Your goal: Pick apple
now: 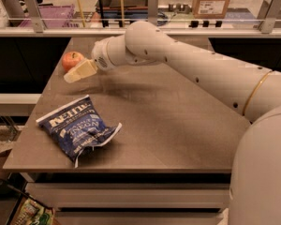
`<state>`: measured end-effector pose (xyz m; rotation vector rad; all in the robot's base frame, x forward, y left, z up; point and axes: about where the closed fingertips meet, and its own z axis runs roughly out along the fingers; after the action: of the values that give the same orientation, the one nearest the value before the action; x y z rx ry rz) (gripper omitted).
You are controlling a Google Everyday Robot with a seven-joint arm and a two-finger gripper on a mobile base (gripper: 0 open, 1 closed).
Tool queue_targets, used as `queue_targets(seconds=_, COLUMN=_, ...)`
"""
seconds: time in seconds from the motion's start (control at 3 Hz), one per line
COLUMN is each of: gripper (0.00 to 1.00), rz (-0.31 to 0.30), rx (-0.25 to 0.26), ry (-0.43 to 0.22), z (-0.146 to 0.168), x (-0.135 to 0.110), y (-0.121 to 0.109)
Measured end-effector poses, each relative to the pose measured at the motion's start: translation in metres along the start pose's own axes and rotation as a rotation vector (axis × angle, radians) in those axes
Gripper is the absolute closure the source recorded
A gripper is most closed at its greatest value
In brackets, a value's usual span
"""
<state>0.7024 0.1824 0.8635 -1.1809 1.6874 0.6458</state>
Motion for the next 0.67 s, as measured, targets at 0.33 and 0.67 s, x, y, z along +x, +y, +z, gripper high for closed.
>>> queue_targets(seconds=0.33, gripper=0.00, rz=0.001, rx=-0.021, ry=-0.018, z=0.012, x=0.001, y=-0.005)
queue_targets(seconds=0.67, gripper=0.00, rz=0.003, rx=-0.043, ry=-0.037, z=0.023, x=0.002, y=-0.011)
